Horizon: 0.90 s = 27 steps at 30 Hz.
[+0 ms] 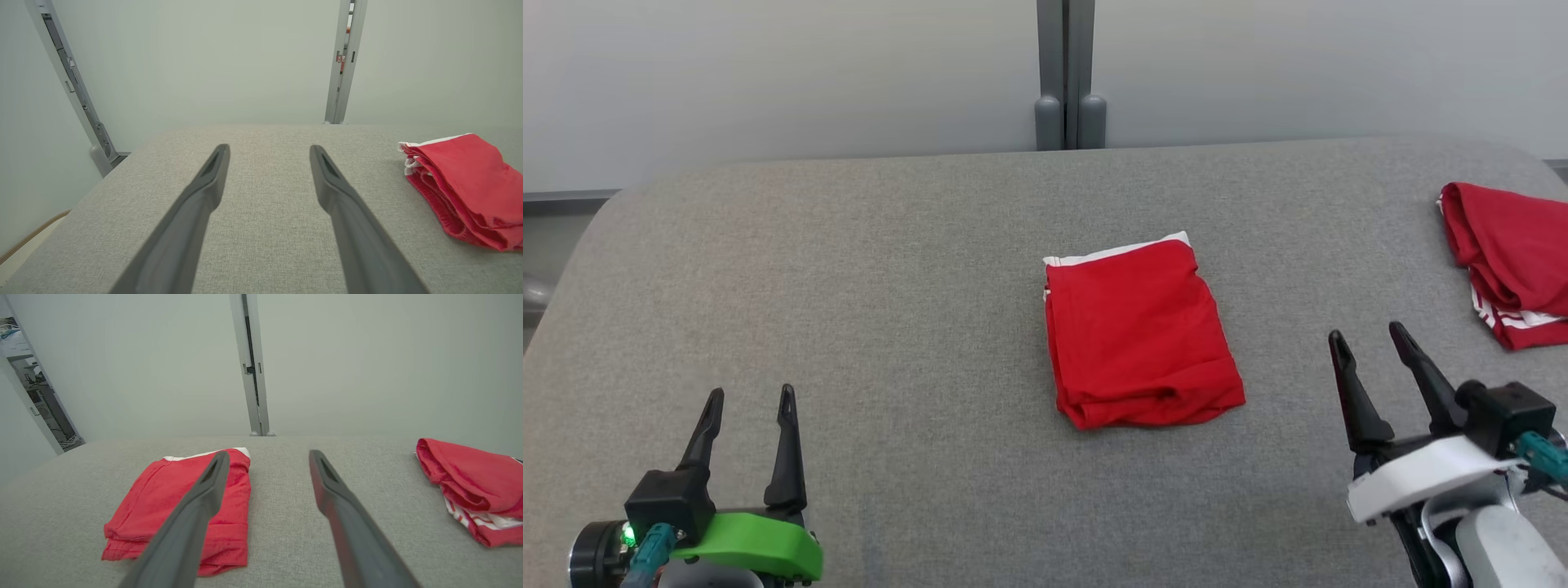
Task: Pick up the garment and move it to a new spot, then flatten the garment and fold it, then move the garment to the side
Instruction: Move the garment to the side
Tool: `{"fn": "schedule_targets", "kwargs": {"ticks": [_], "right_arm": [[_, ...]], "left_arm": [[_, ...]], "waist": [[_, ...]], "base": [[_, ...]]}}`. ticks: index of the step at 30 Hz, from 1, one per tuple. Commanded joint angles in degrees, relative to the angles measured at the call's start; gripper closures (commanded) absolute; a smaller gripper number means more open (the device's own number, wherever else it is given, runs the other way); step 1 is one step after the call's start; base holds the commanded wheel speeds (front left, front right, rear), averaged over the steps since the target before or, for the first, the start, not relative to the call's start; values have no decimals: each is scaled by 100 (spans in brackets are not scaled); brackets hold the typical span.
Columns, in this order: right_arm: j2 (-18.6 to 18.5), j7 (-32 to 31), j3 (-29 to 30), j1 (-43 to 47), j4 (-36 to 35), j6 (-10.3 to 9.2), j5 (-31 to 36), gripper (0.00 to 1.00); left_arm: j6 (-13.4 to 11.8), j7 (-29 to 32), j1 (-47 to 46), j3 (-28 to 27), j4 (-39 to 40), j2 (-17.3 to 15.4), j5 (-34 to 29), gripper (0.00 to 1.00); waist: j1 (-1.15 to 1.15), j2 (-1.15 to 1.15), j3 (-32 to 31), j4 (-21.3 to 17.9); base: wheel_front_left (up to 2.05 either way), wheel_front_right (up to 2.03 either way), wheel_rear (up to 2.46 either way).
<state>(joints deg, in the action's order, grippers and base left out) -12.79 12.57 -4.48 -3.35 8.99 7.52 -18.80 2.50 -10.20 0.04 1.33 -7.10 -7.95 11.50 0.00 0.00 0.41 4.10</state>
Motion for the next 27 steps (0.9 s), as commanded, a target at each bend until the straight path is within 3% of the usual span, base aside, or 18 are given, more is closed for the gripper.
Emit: {"fn": "schedule_targets", "kwargs": {"ticks": [1, 15, 27], "right_arm": [[-45, -30, -50, -212, 31, -9, 62, 0], [-318, -482, -426, -2159, 1177, -9, 151, 0], [-381, -704, -902, -2677, 2645, -9, -102, 0]], "left_arm": [[-21, -48, -92, 11, -13, 15, 47, 0], [-43, -258, -574, 297, -259, 166, 22, 0], [-28, -434, -990, 538, -561, 306, 32, 0]], "waist": [[0, 0, 98, 42], [0, 0, 745, 520], [0, 0, 1205, 854]], "base": [[0, 0, 0], [0, 0, 0], [0, 0, 0]]}}
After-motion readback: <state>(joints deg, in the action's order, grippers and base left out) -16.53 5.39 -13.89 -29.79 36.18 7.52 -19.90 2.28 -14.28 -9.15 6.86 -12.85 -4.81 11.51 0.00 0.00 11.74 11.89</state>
